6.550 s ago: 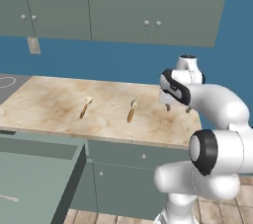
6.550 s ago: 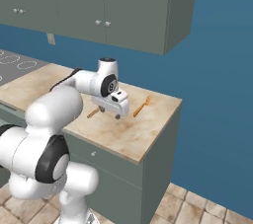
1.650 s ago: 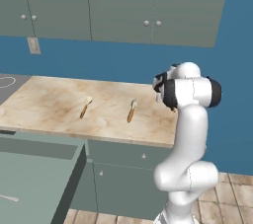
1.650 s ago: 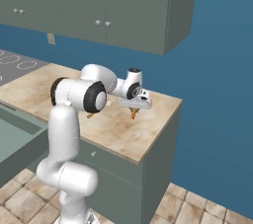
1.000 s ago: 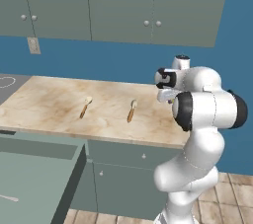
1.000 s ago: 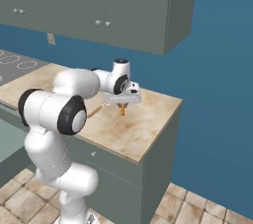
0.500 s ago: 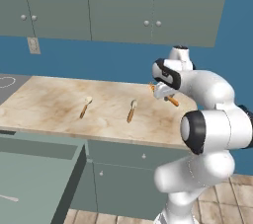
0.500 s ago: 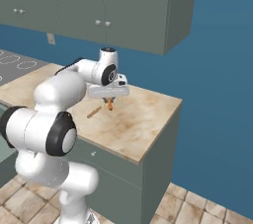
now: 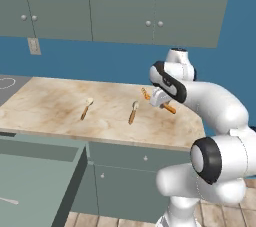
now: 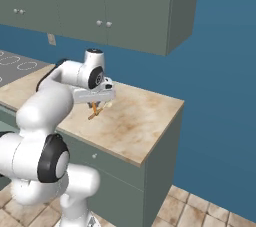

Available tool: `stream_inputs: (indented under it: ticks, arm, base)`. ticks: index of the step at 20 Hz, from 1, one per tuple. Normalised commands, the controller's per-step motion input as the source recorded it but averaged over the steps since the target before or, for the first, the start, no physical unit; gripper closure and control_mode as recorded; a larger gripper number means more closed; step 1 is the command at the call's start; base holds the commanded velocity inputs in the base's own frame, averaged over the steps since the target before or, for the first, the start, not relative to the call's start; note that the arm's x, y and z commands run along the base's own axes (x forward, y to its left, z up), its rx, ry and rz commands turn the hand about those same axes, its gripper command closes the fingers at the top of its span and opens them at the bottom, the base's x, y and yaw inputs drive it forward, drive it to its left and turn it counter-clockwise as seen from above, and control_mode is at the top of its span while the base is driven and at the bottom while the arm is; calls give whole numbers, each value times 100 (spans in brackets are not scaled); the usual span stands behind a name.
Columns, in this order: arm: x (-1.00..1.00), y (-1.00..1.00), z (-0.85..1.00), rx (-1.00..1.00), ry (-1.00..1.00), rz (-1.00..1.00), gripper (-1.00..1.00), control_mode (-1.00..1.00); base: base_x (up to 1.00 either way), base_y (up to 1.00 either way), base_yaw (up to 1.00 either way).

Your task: Organize the utensils by type. Pick up the wooden spoons from the counter and place them in the open cabinet. Then pick up the metallic utensils from the counter and place them in the open drawer.

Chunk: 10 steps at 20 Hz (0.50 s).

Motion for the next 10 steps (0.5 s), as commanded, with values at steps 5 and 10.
stream_inputs:
  ticks: [5,10]
  arm:
    - [-49,67,11,1,0,11,100,-100]
    - [-14,83,26,0,0,20,100,-100]
  base:
    - [0,0,0]
    - [0,0,0]
